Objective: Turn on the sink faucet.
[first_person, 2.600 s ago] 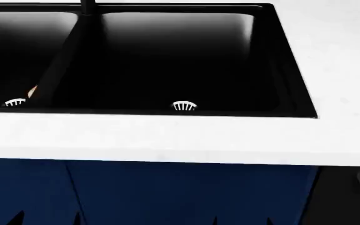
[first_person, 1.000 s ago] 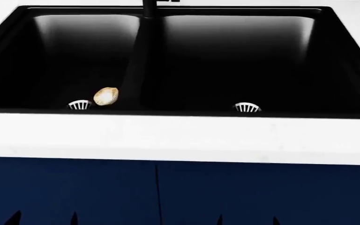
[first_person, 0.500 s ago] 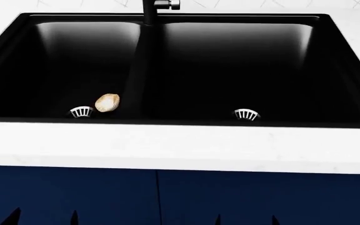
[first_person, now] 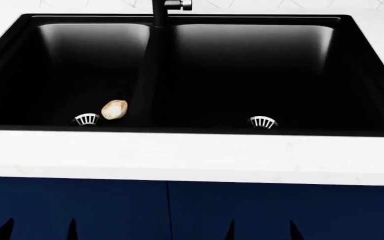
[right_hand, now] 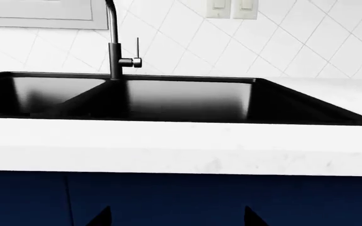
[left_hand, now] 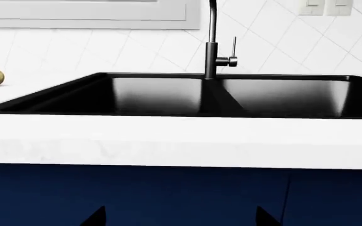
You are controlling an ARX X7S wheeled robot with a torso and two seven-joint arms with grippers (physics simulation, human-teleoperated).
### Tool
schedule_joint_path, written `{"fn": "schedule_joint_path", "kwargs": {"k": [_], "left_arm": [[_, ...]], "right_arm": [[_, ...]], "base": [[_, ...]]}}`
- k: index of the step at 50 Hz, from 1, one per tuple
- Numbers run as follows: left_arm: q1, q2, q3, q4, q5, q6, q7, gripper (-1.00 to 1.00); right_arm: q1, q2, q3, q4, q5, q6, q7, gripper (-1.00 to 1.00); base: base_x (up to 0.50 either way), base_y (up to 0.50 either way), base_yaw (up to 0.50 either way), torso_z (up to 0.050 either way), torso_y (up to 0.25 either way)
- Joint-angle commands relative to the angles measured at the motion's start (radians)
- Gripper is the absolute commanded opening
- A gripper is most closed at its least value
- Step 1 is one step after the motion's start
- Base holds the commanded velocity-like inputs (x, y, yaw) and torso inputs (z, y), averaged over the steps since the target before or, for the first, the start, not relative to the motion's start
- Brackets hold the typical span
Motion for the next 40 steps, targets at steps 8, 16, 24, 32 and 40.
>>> {"fn": "schedule_joint_path", "kwargs": {"k": [8, 16, 24, 32, 40], "left_arm": [[-0.142, -0.092, 0.021, 0.496, -0.09, -0.528, -0.043, 1.0], [-0.313, -0.144, -0.005, 0.586, -0.142, -0.78, -0.072, 1.0], [-0.568, -0.133, -0.04, 0.416, -0.214, -0.853, -0.006, 1.0], [-0.852, -0.118, 0.018, 0.018, -0.162, -0.763, 0.08, 1.0], [-0.967, -0.088, 0.058, -0.298, -0.107, -0.617, 0.123, 1.0]], "right_arm": [[0.242, 0.092, 0.024, -0.404, 0.077, 0.5, 0.021, 1.0], [0.374, 0.143, 0.091, -0.516, 0.145, 0.697, 0.014, 1.0], [0.63, 0.179, 0.047, -0.357, 0.159, 0.791, -0.053, 1.0], [0.842, 0.153, -0.013, 0.009, 0.123, 0.674, -0.132, 1.0], [0.94, 0.143, -0.009, 0.229, 0.138, 0.633, -0.19, 1.0]], "base": [[0.0, 0.0, 0.0, 0.0, 0.0], [0.0, 0.0, 0.0, 0.0, 0.0], [0.0, 0.0, 0.0, 0.0, 0.0], [0.0, 0.0, 0.0, 0.0, 0.0], [0.0, 0.0, 0.0, 0.0, 0.0]]}}
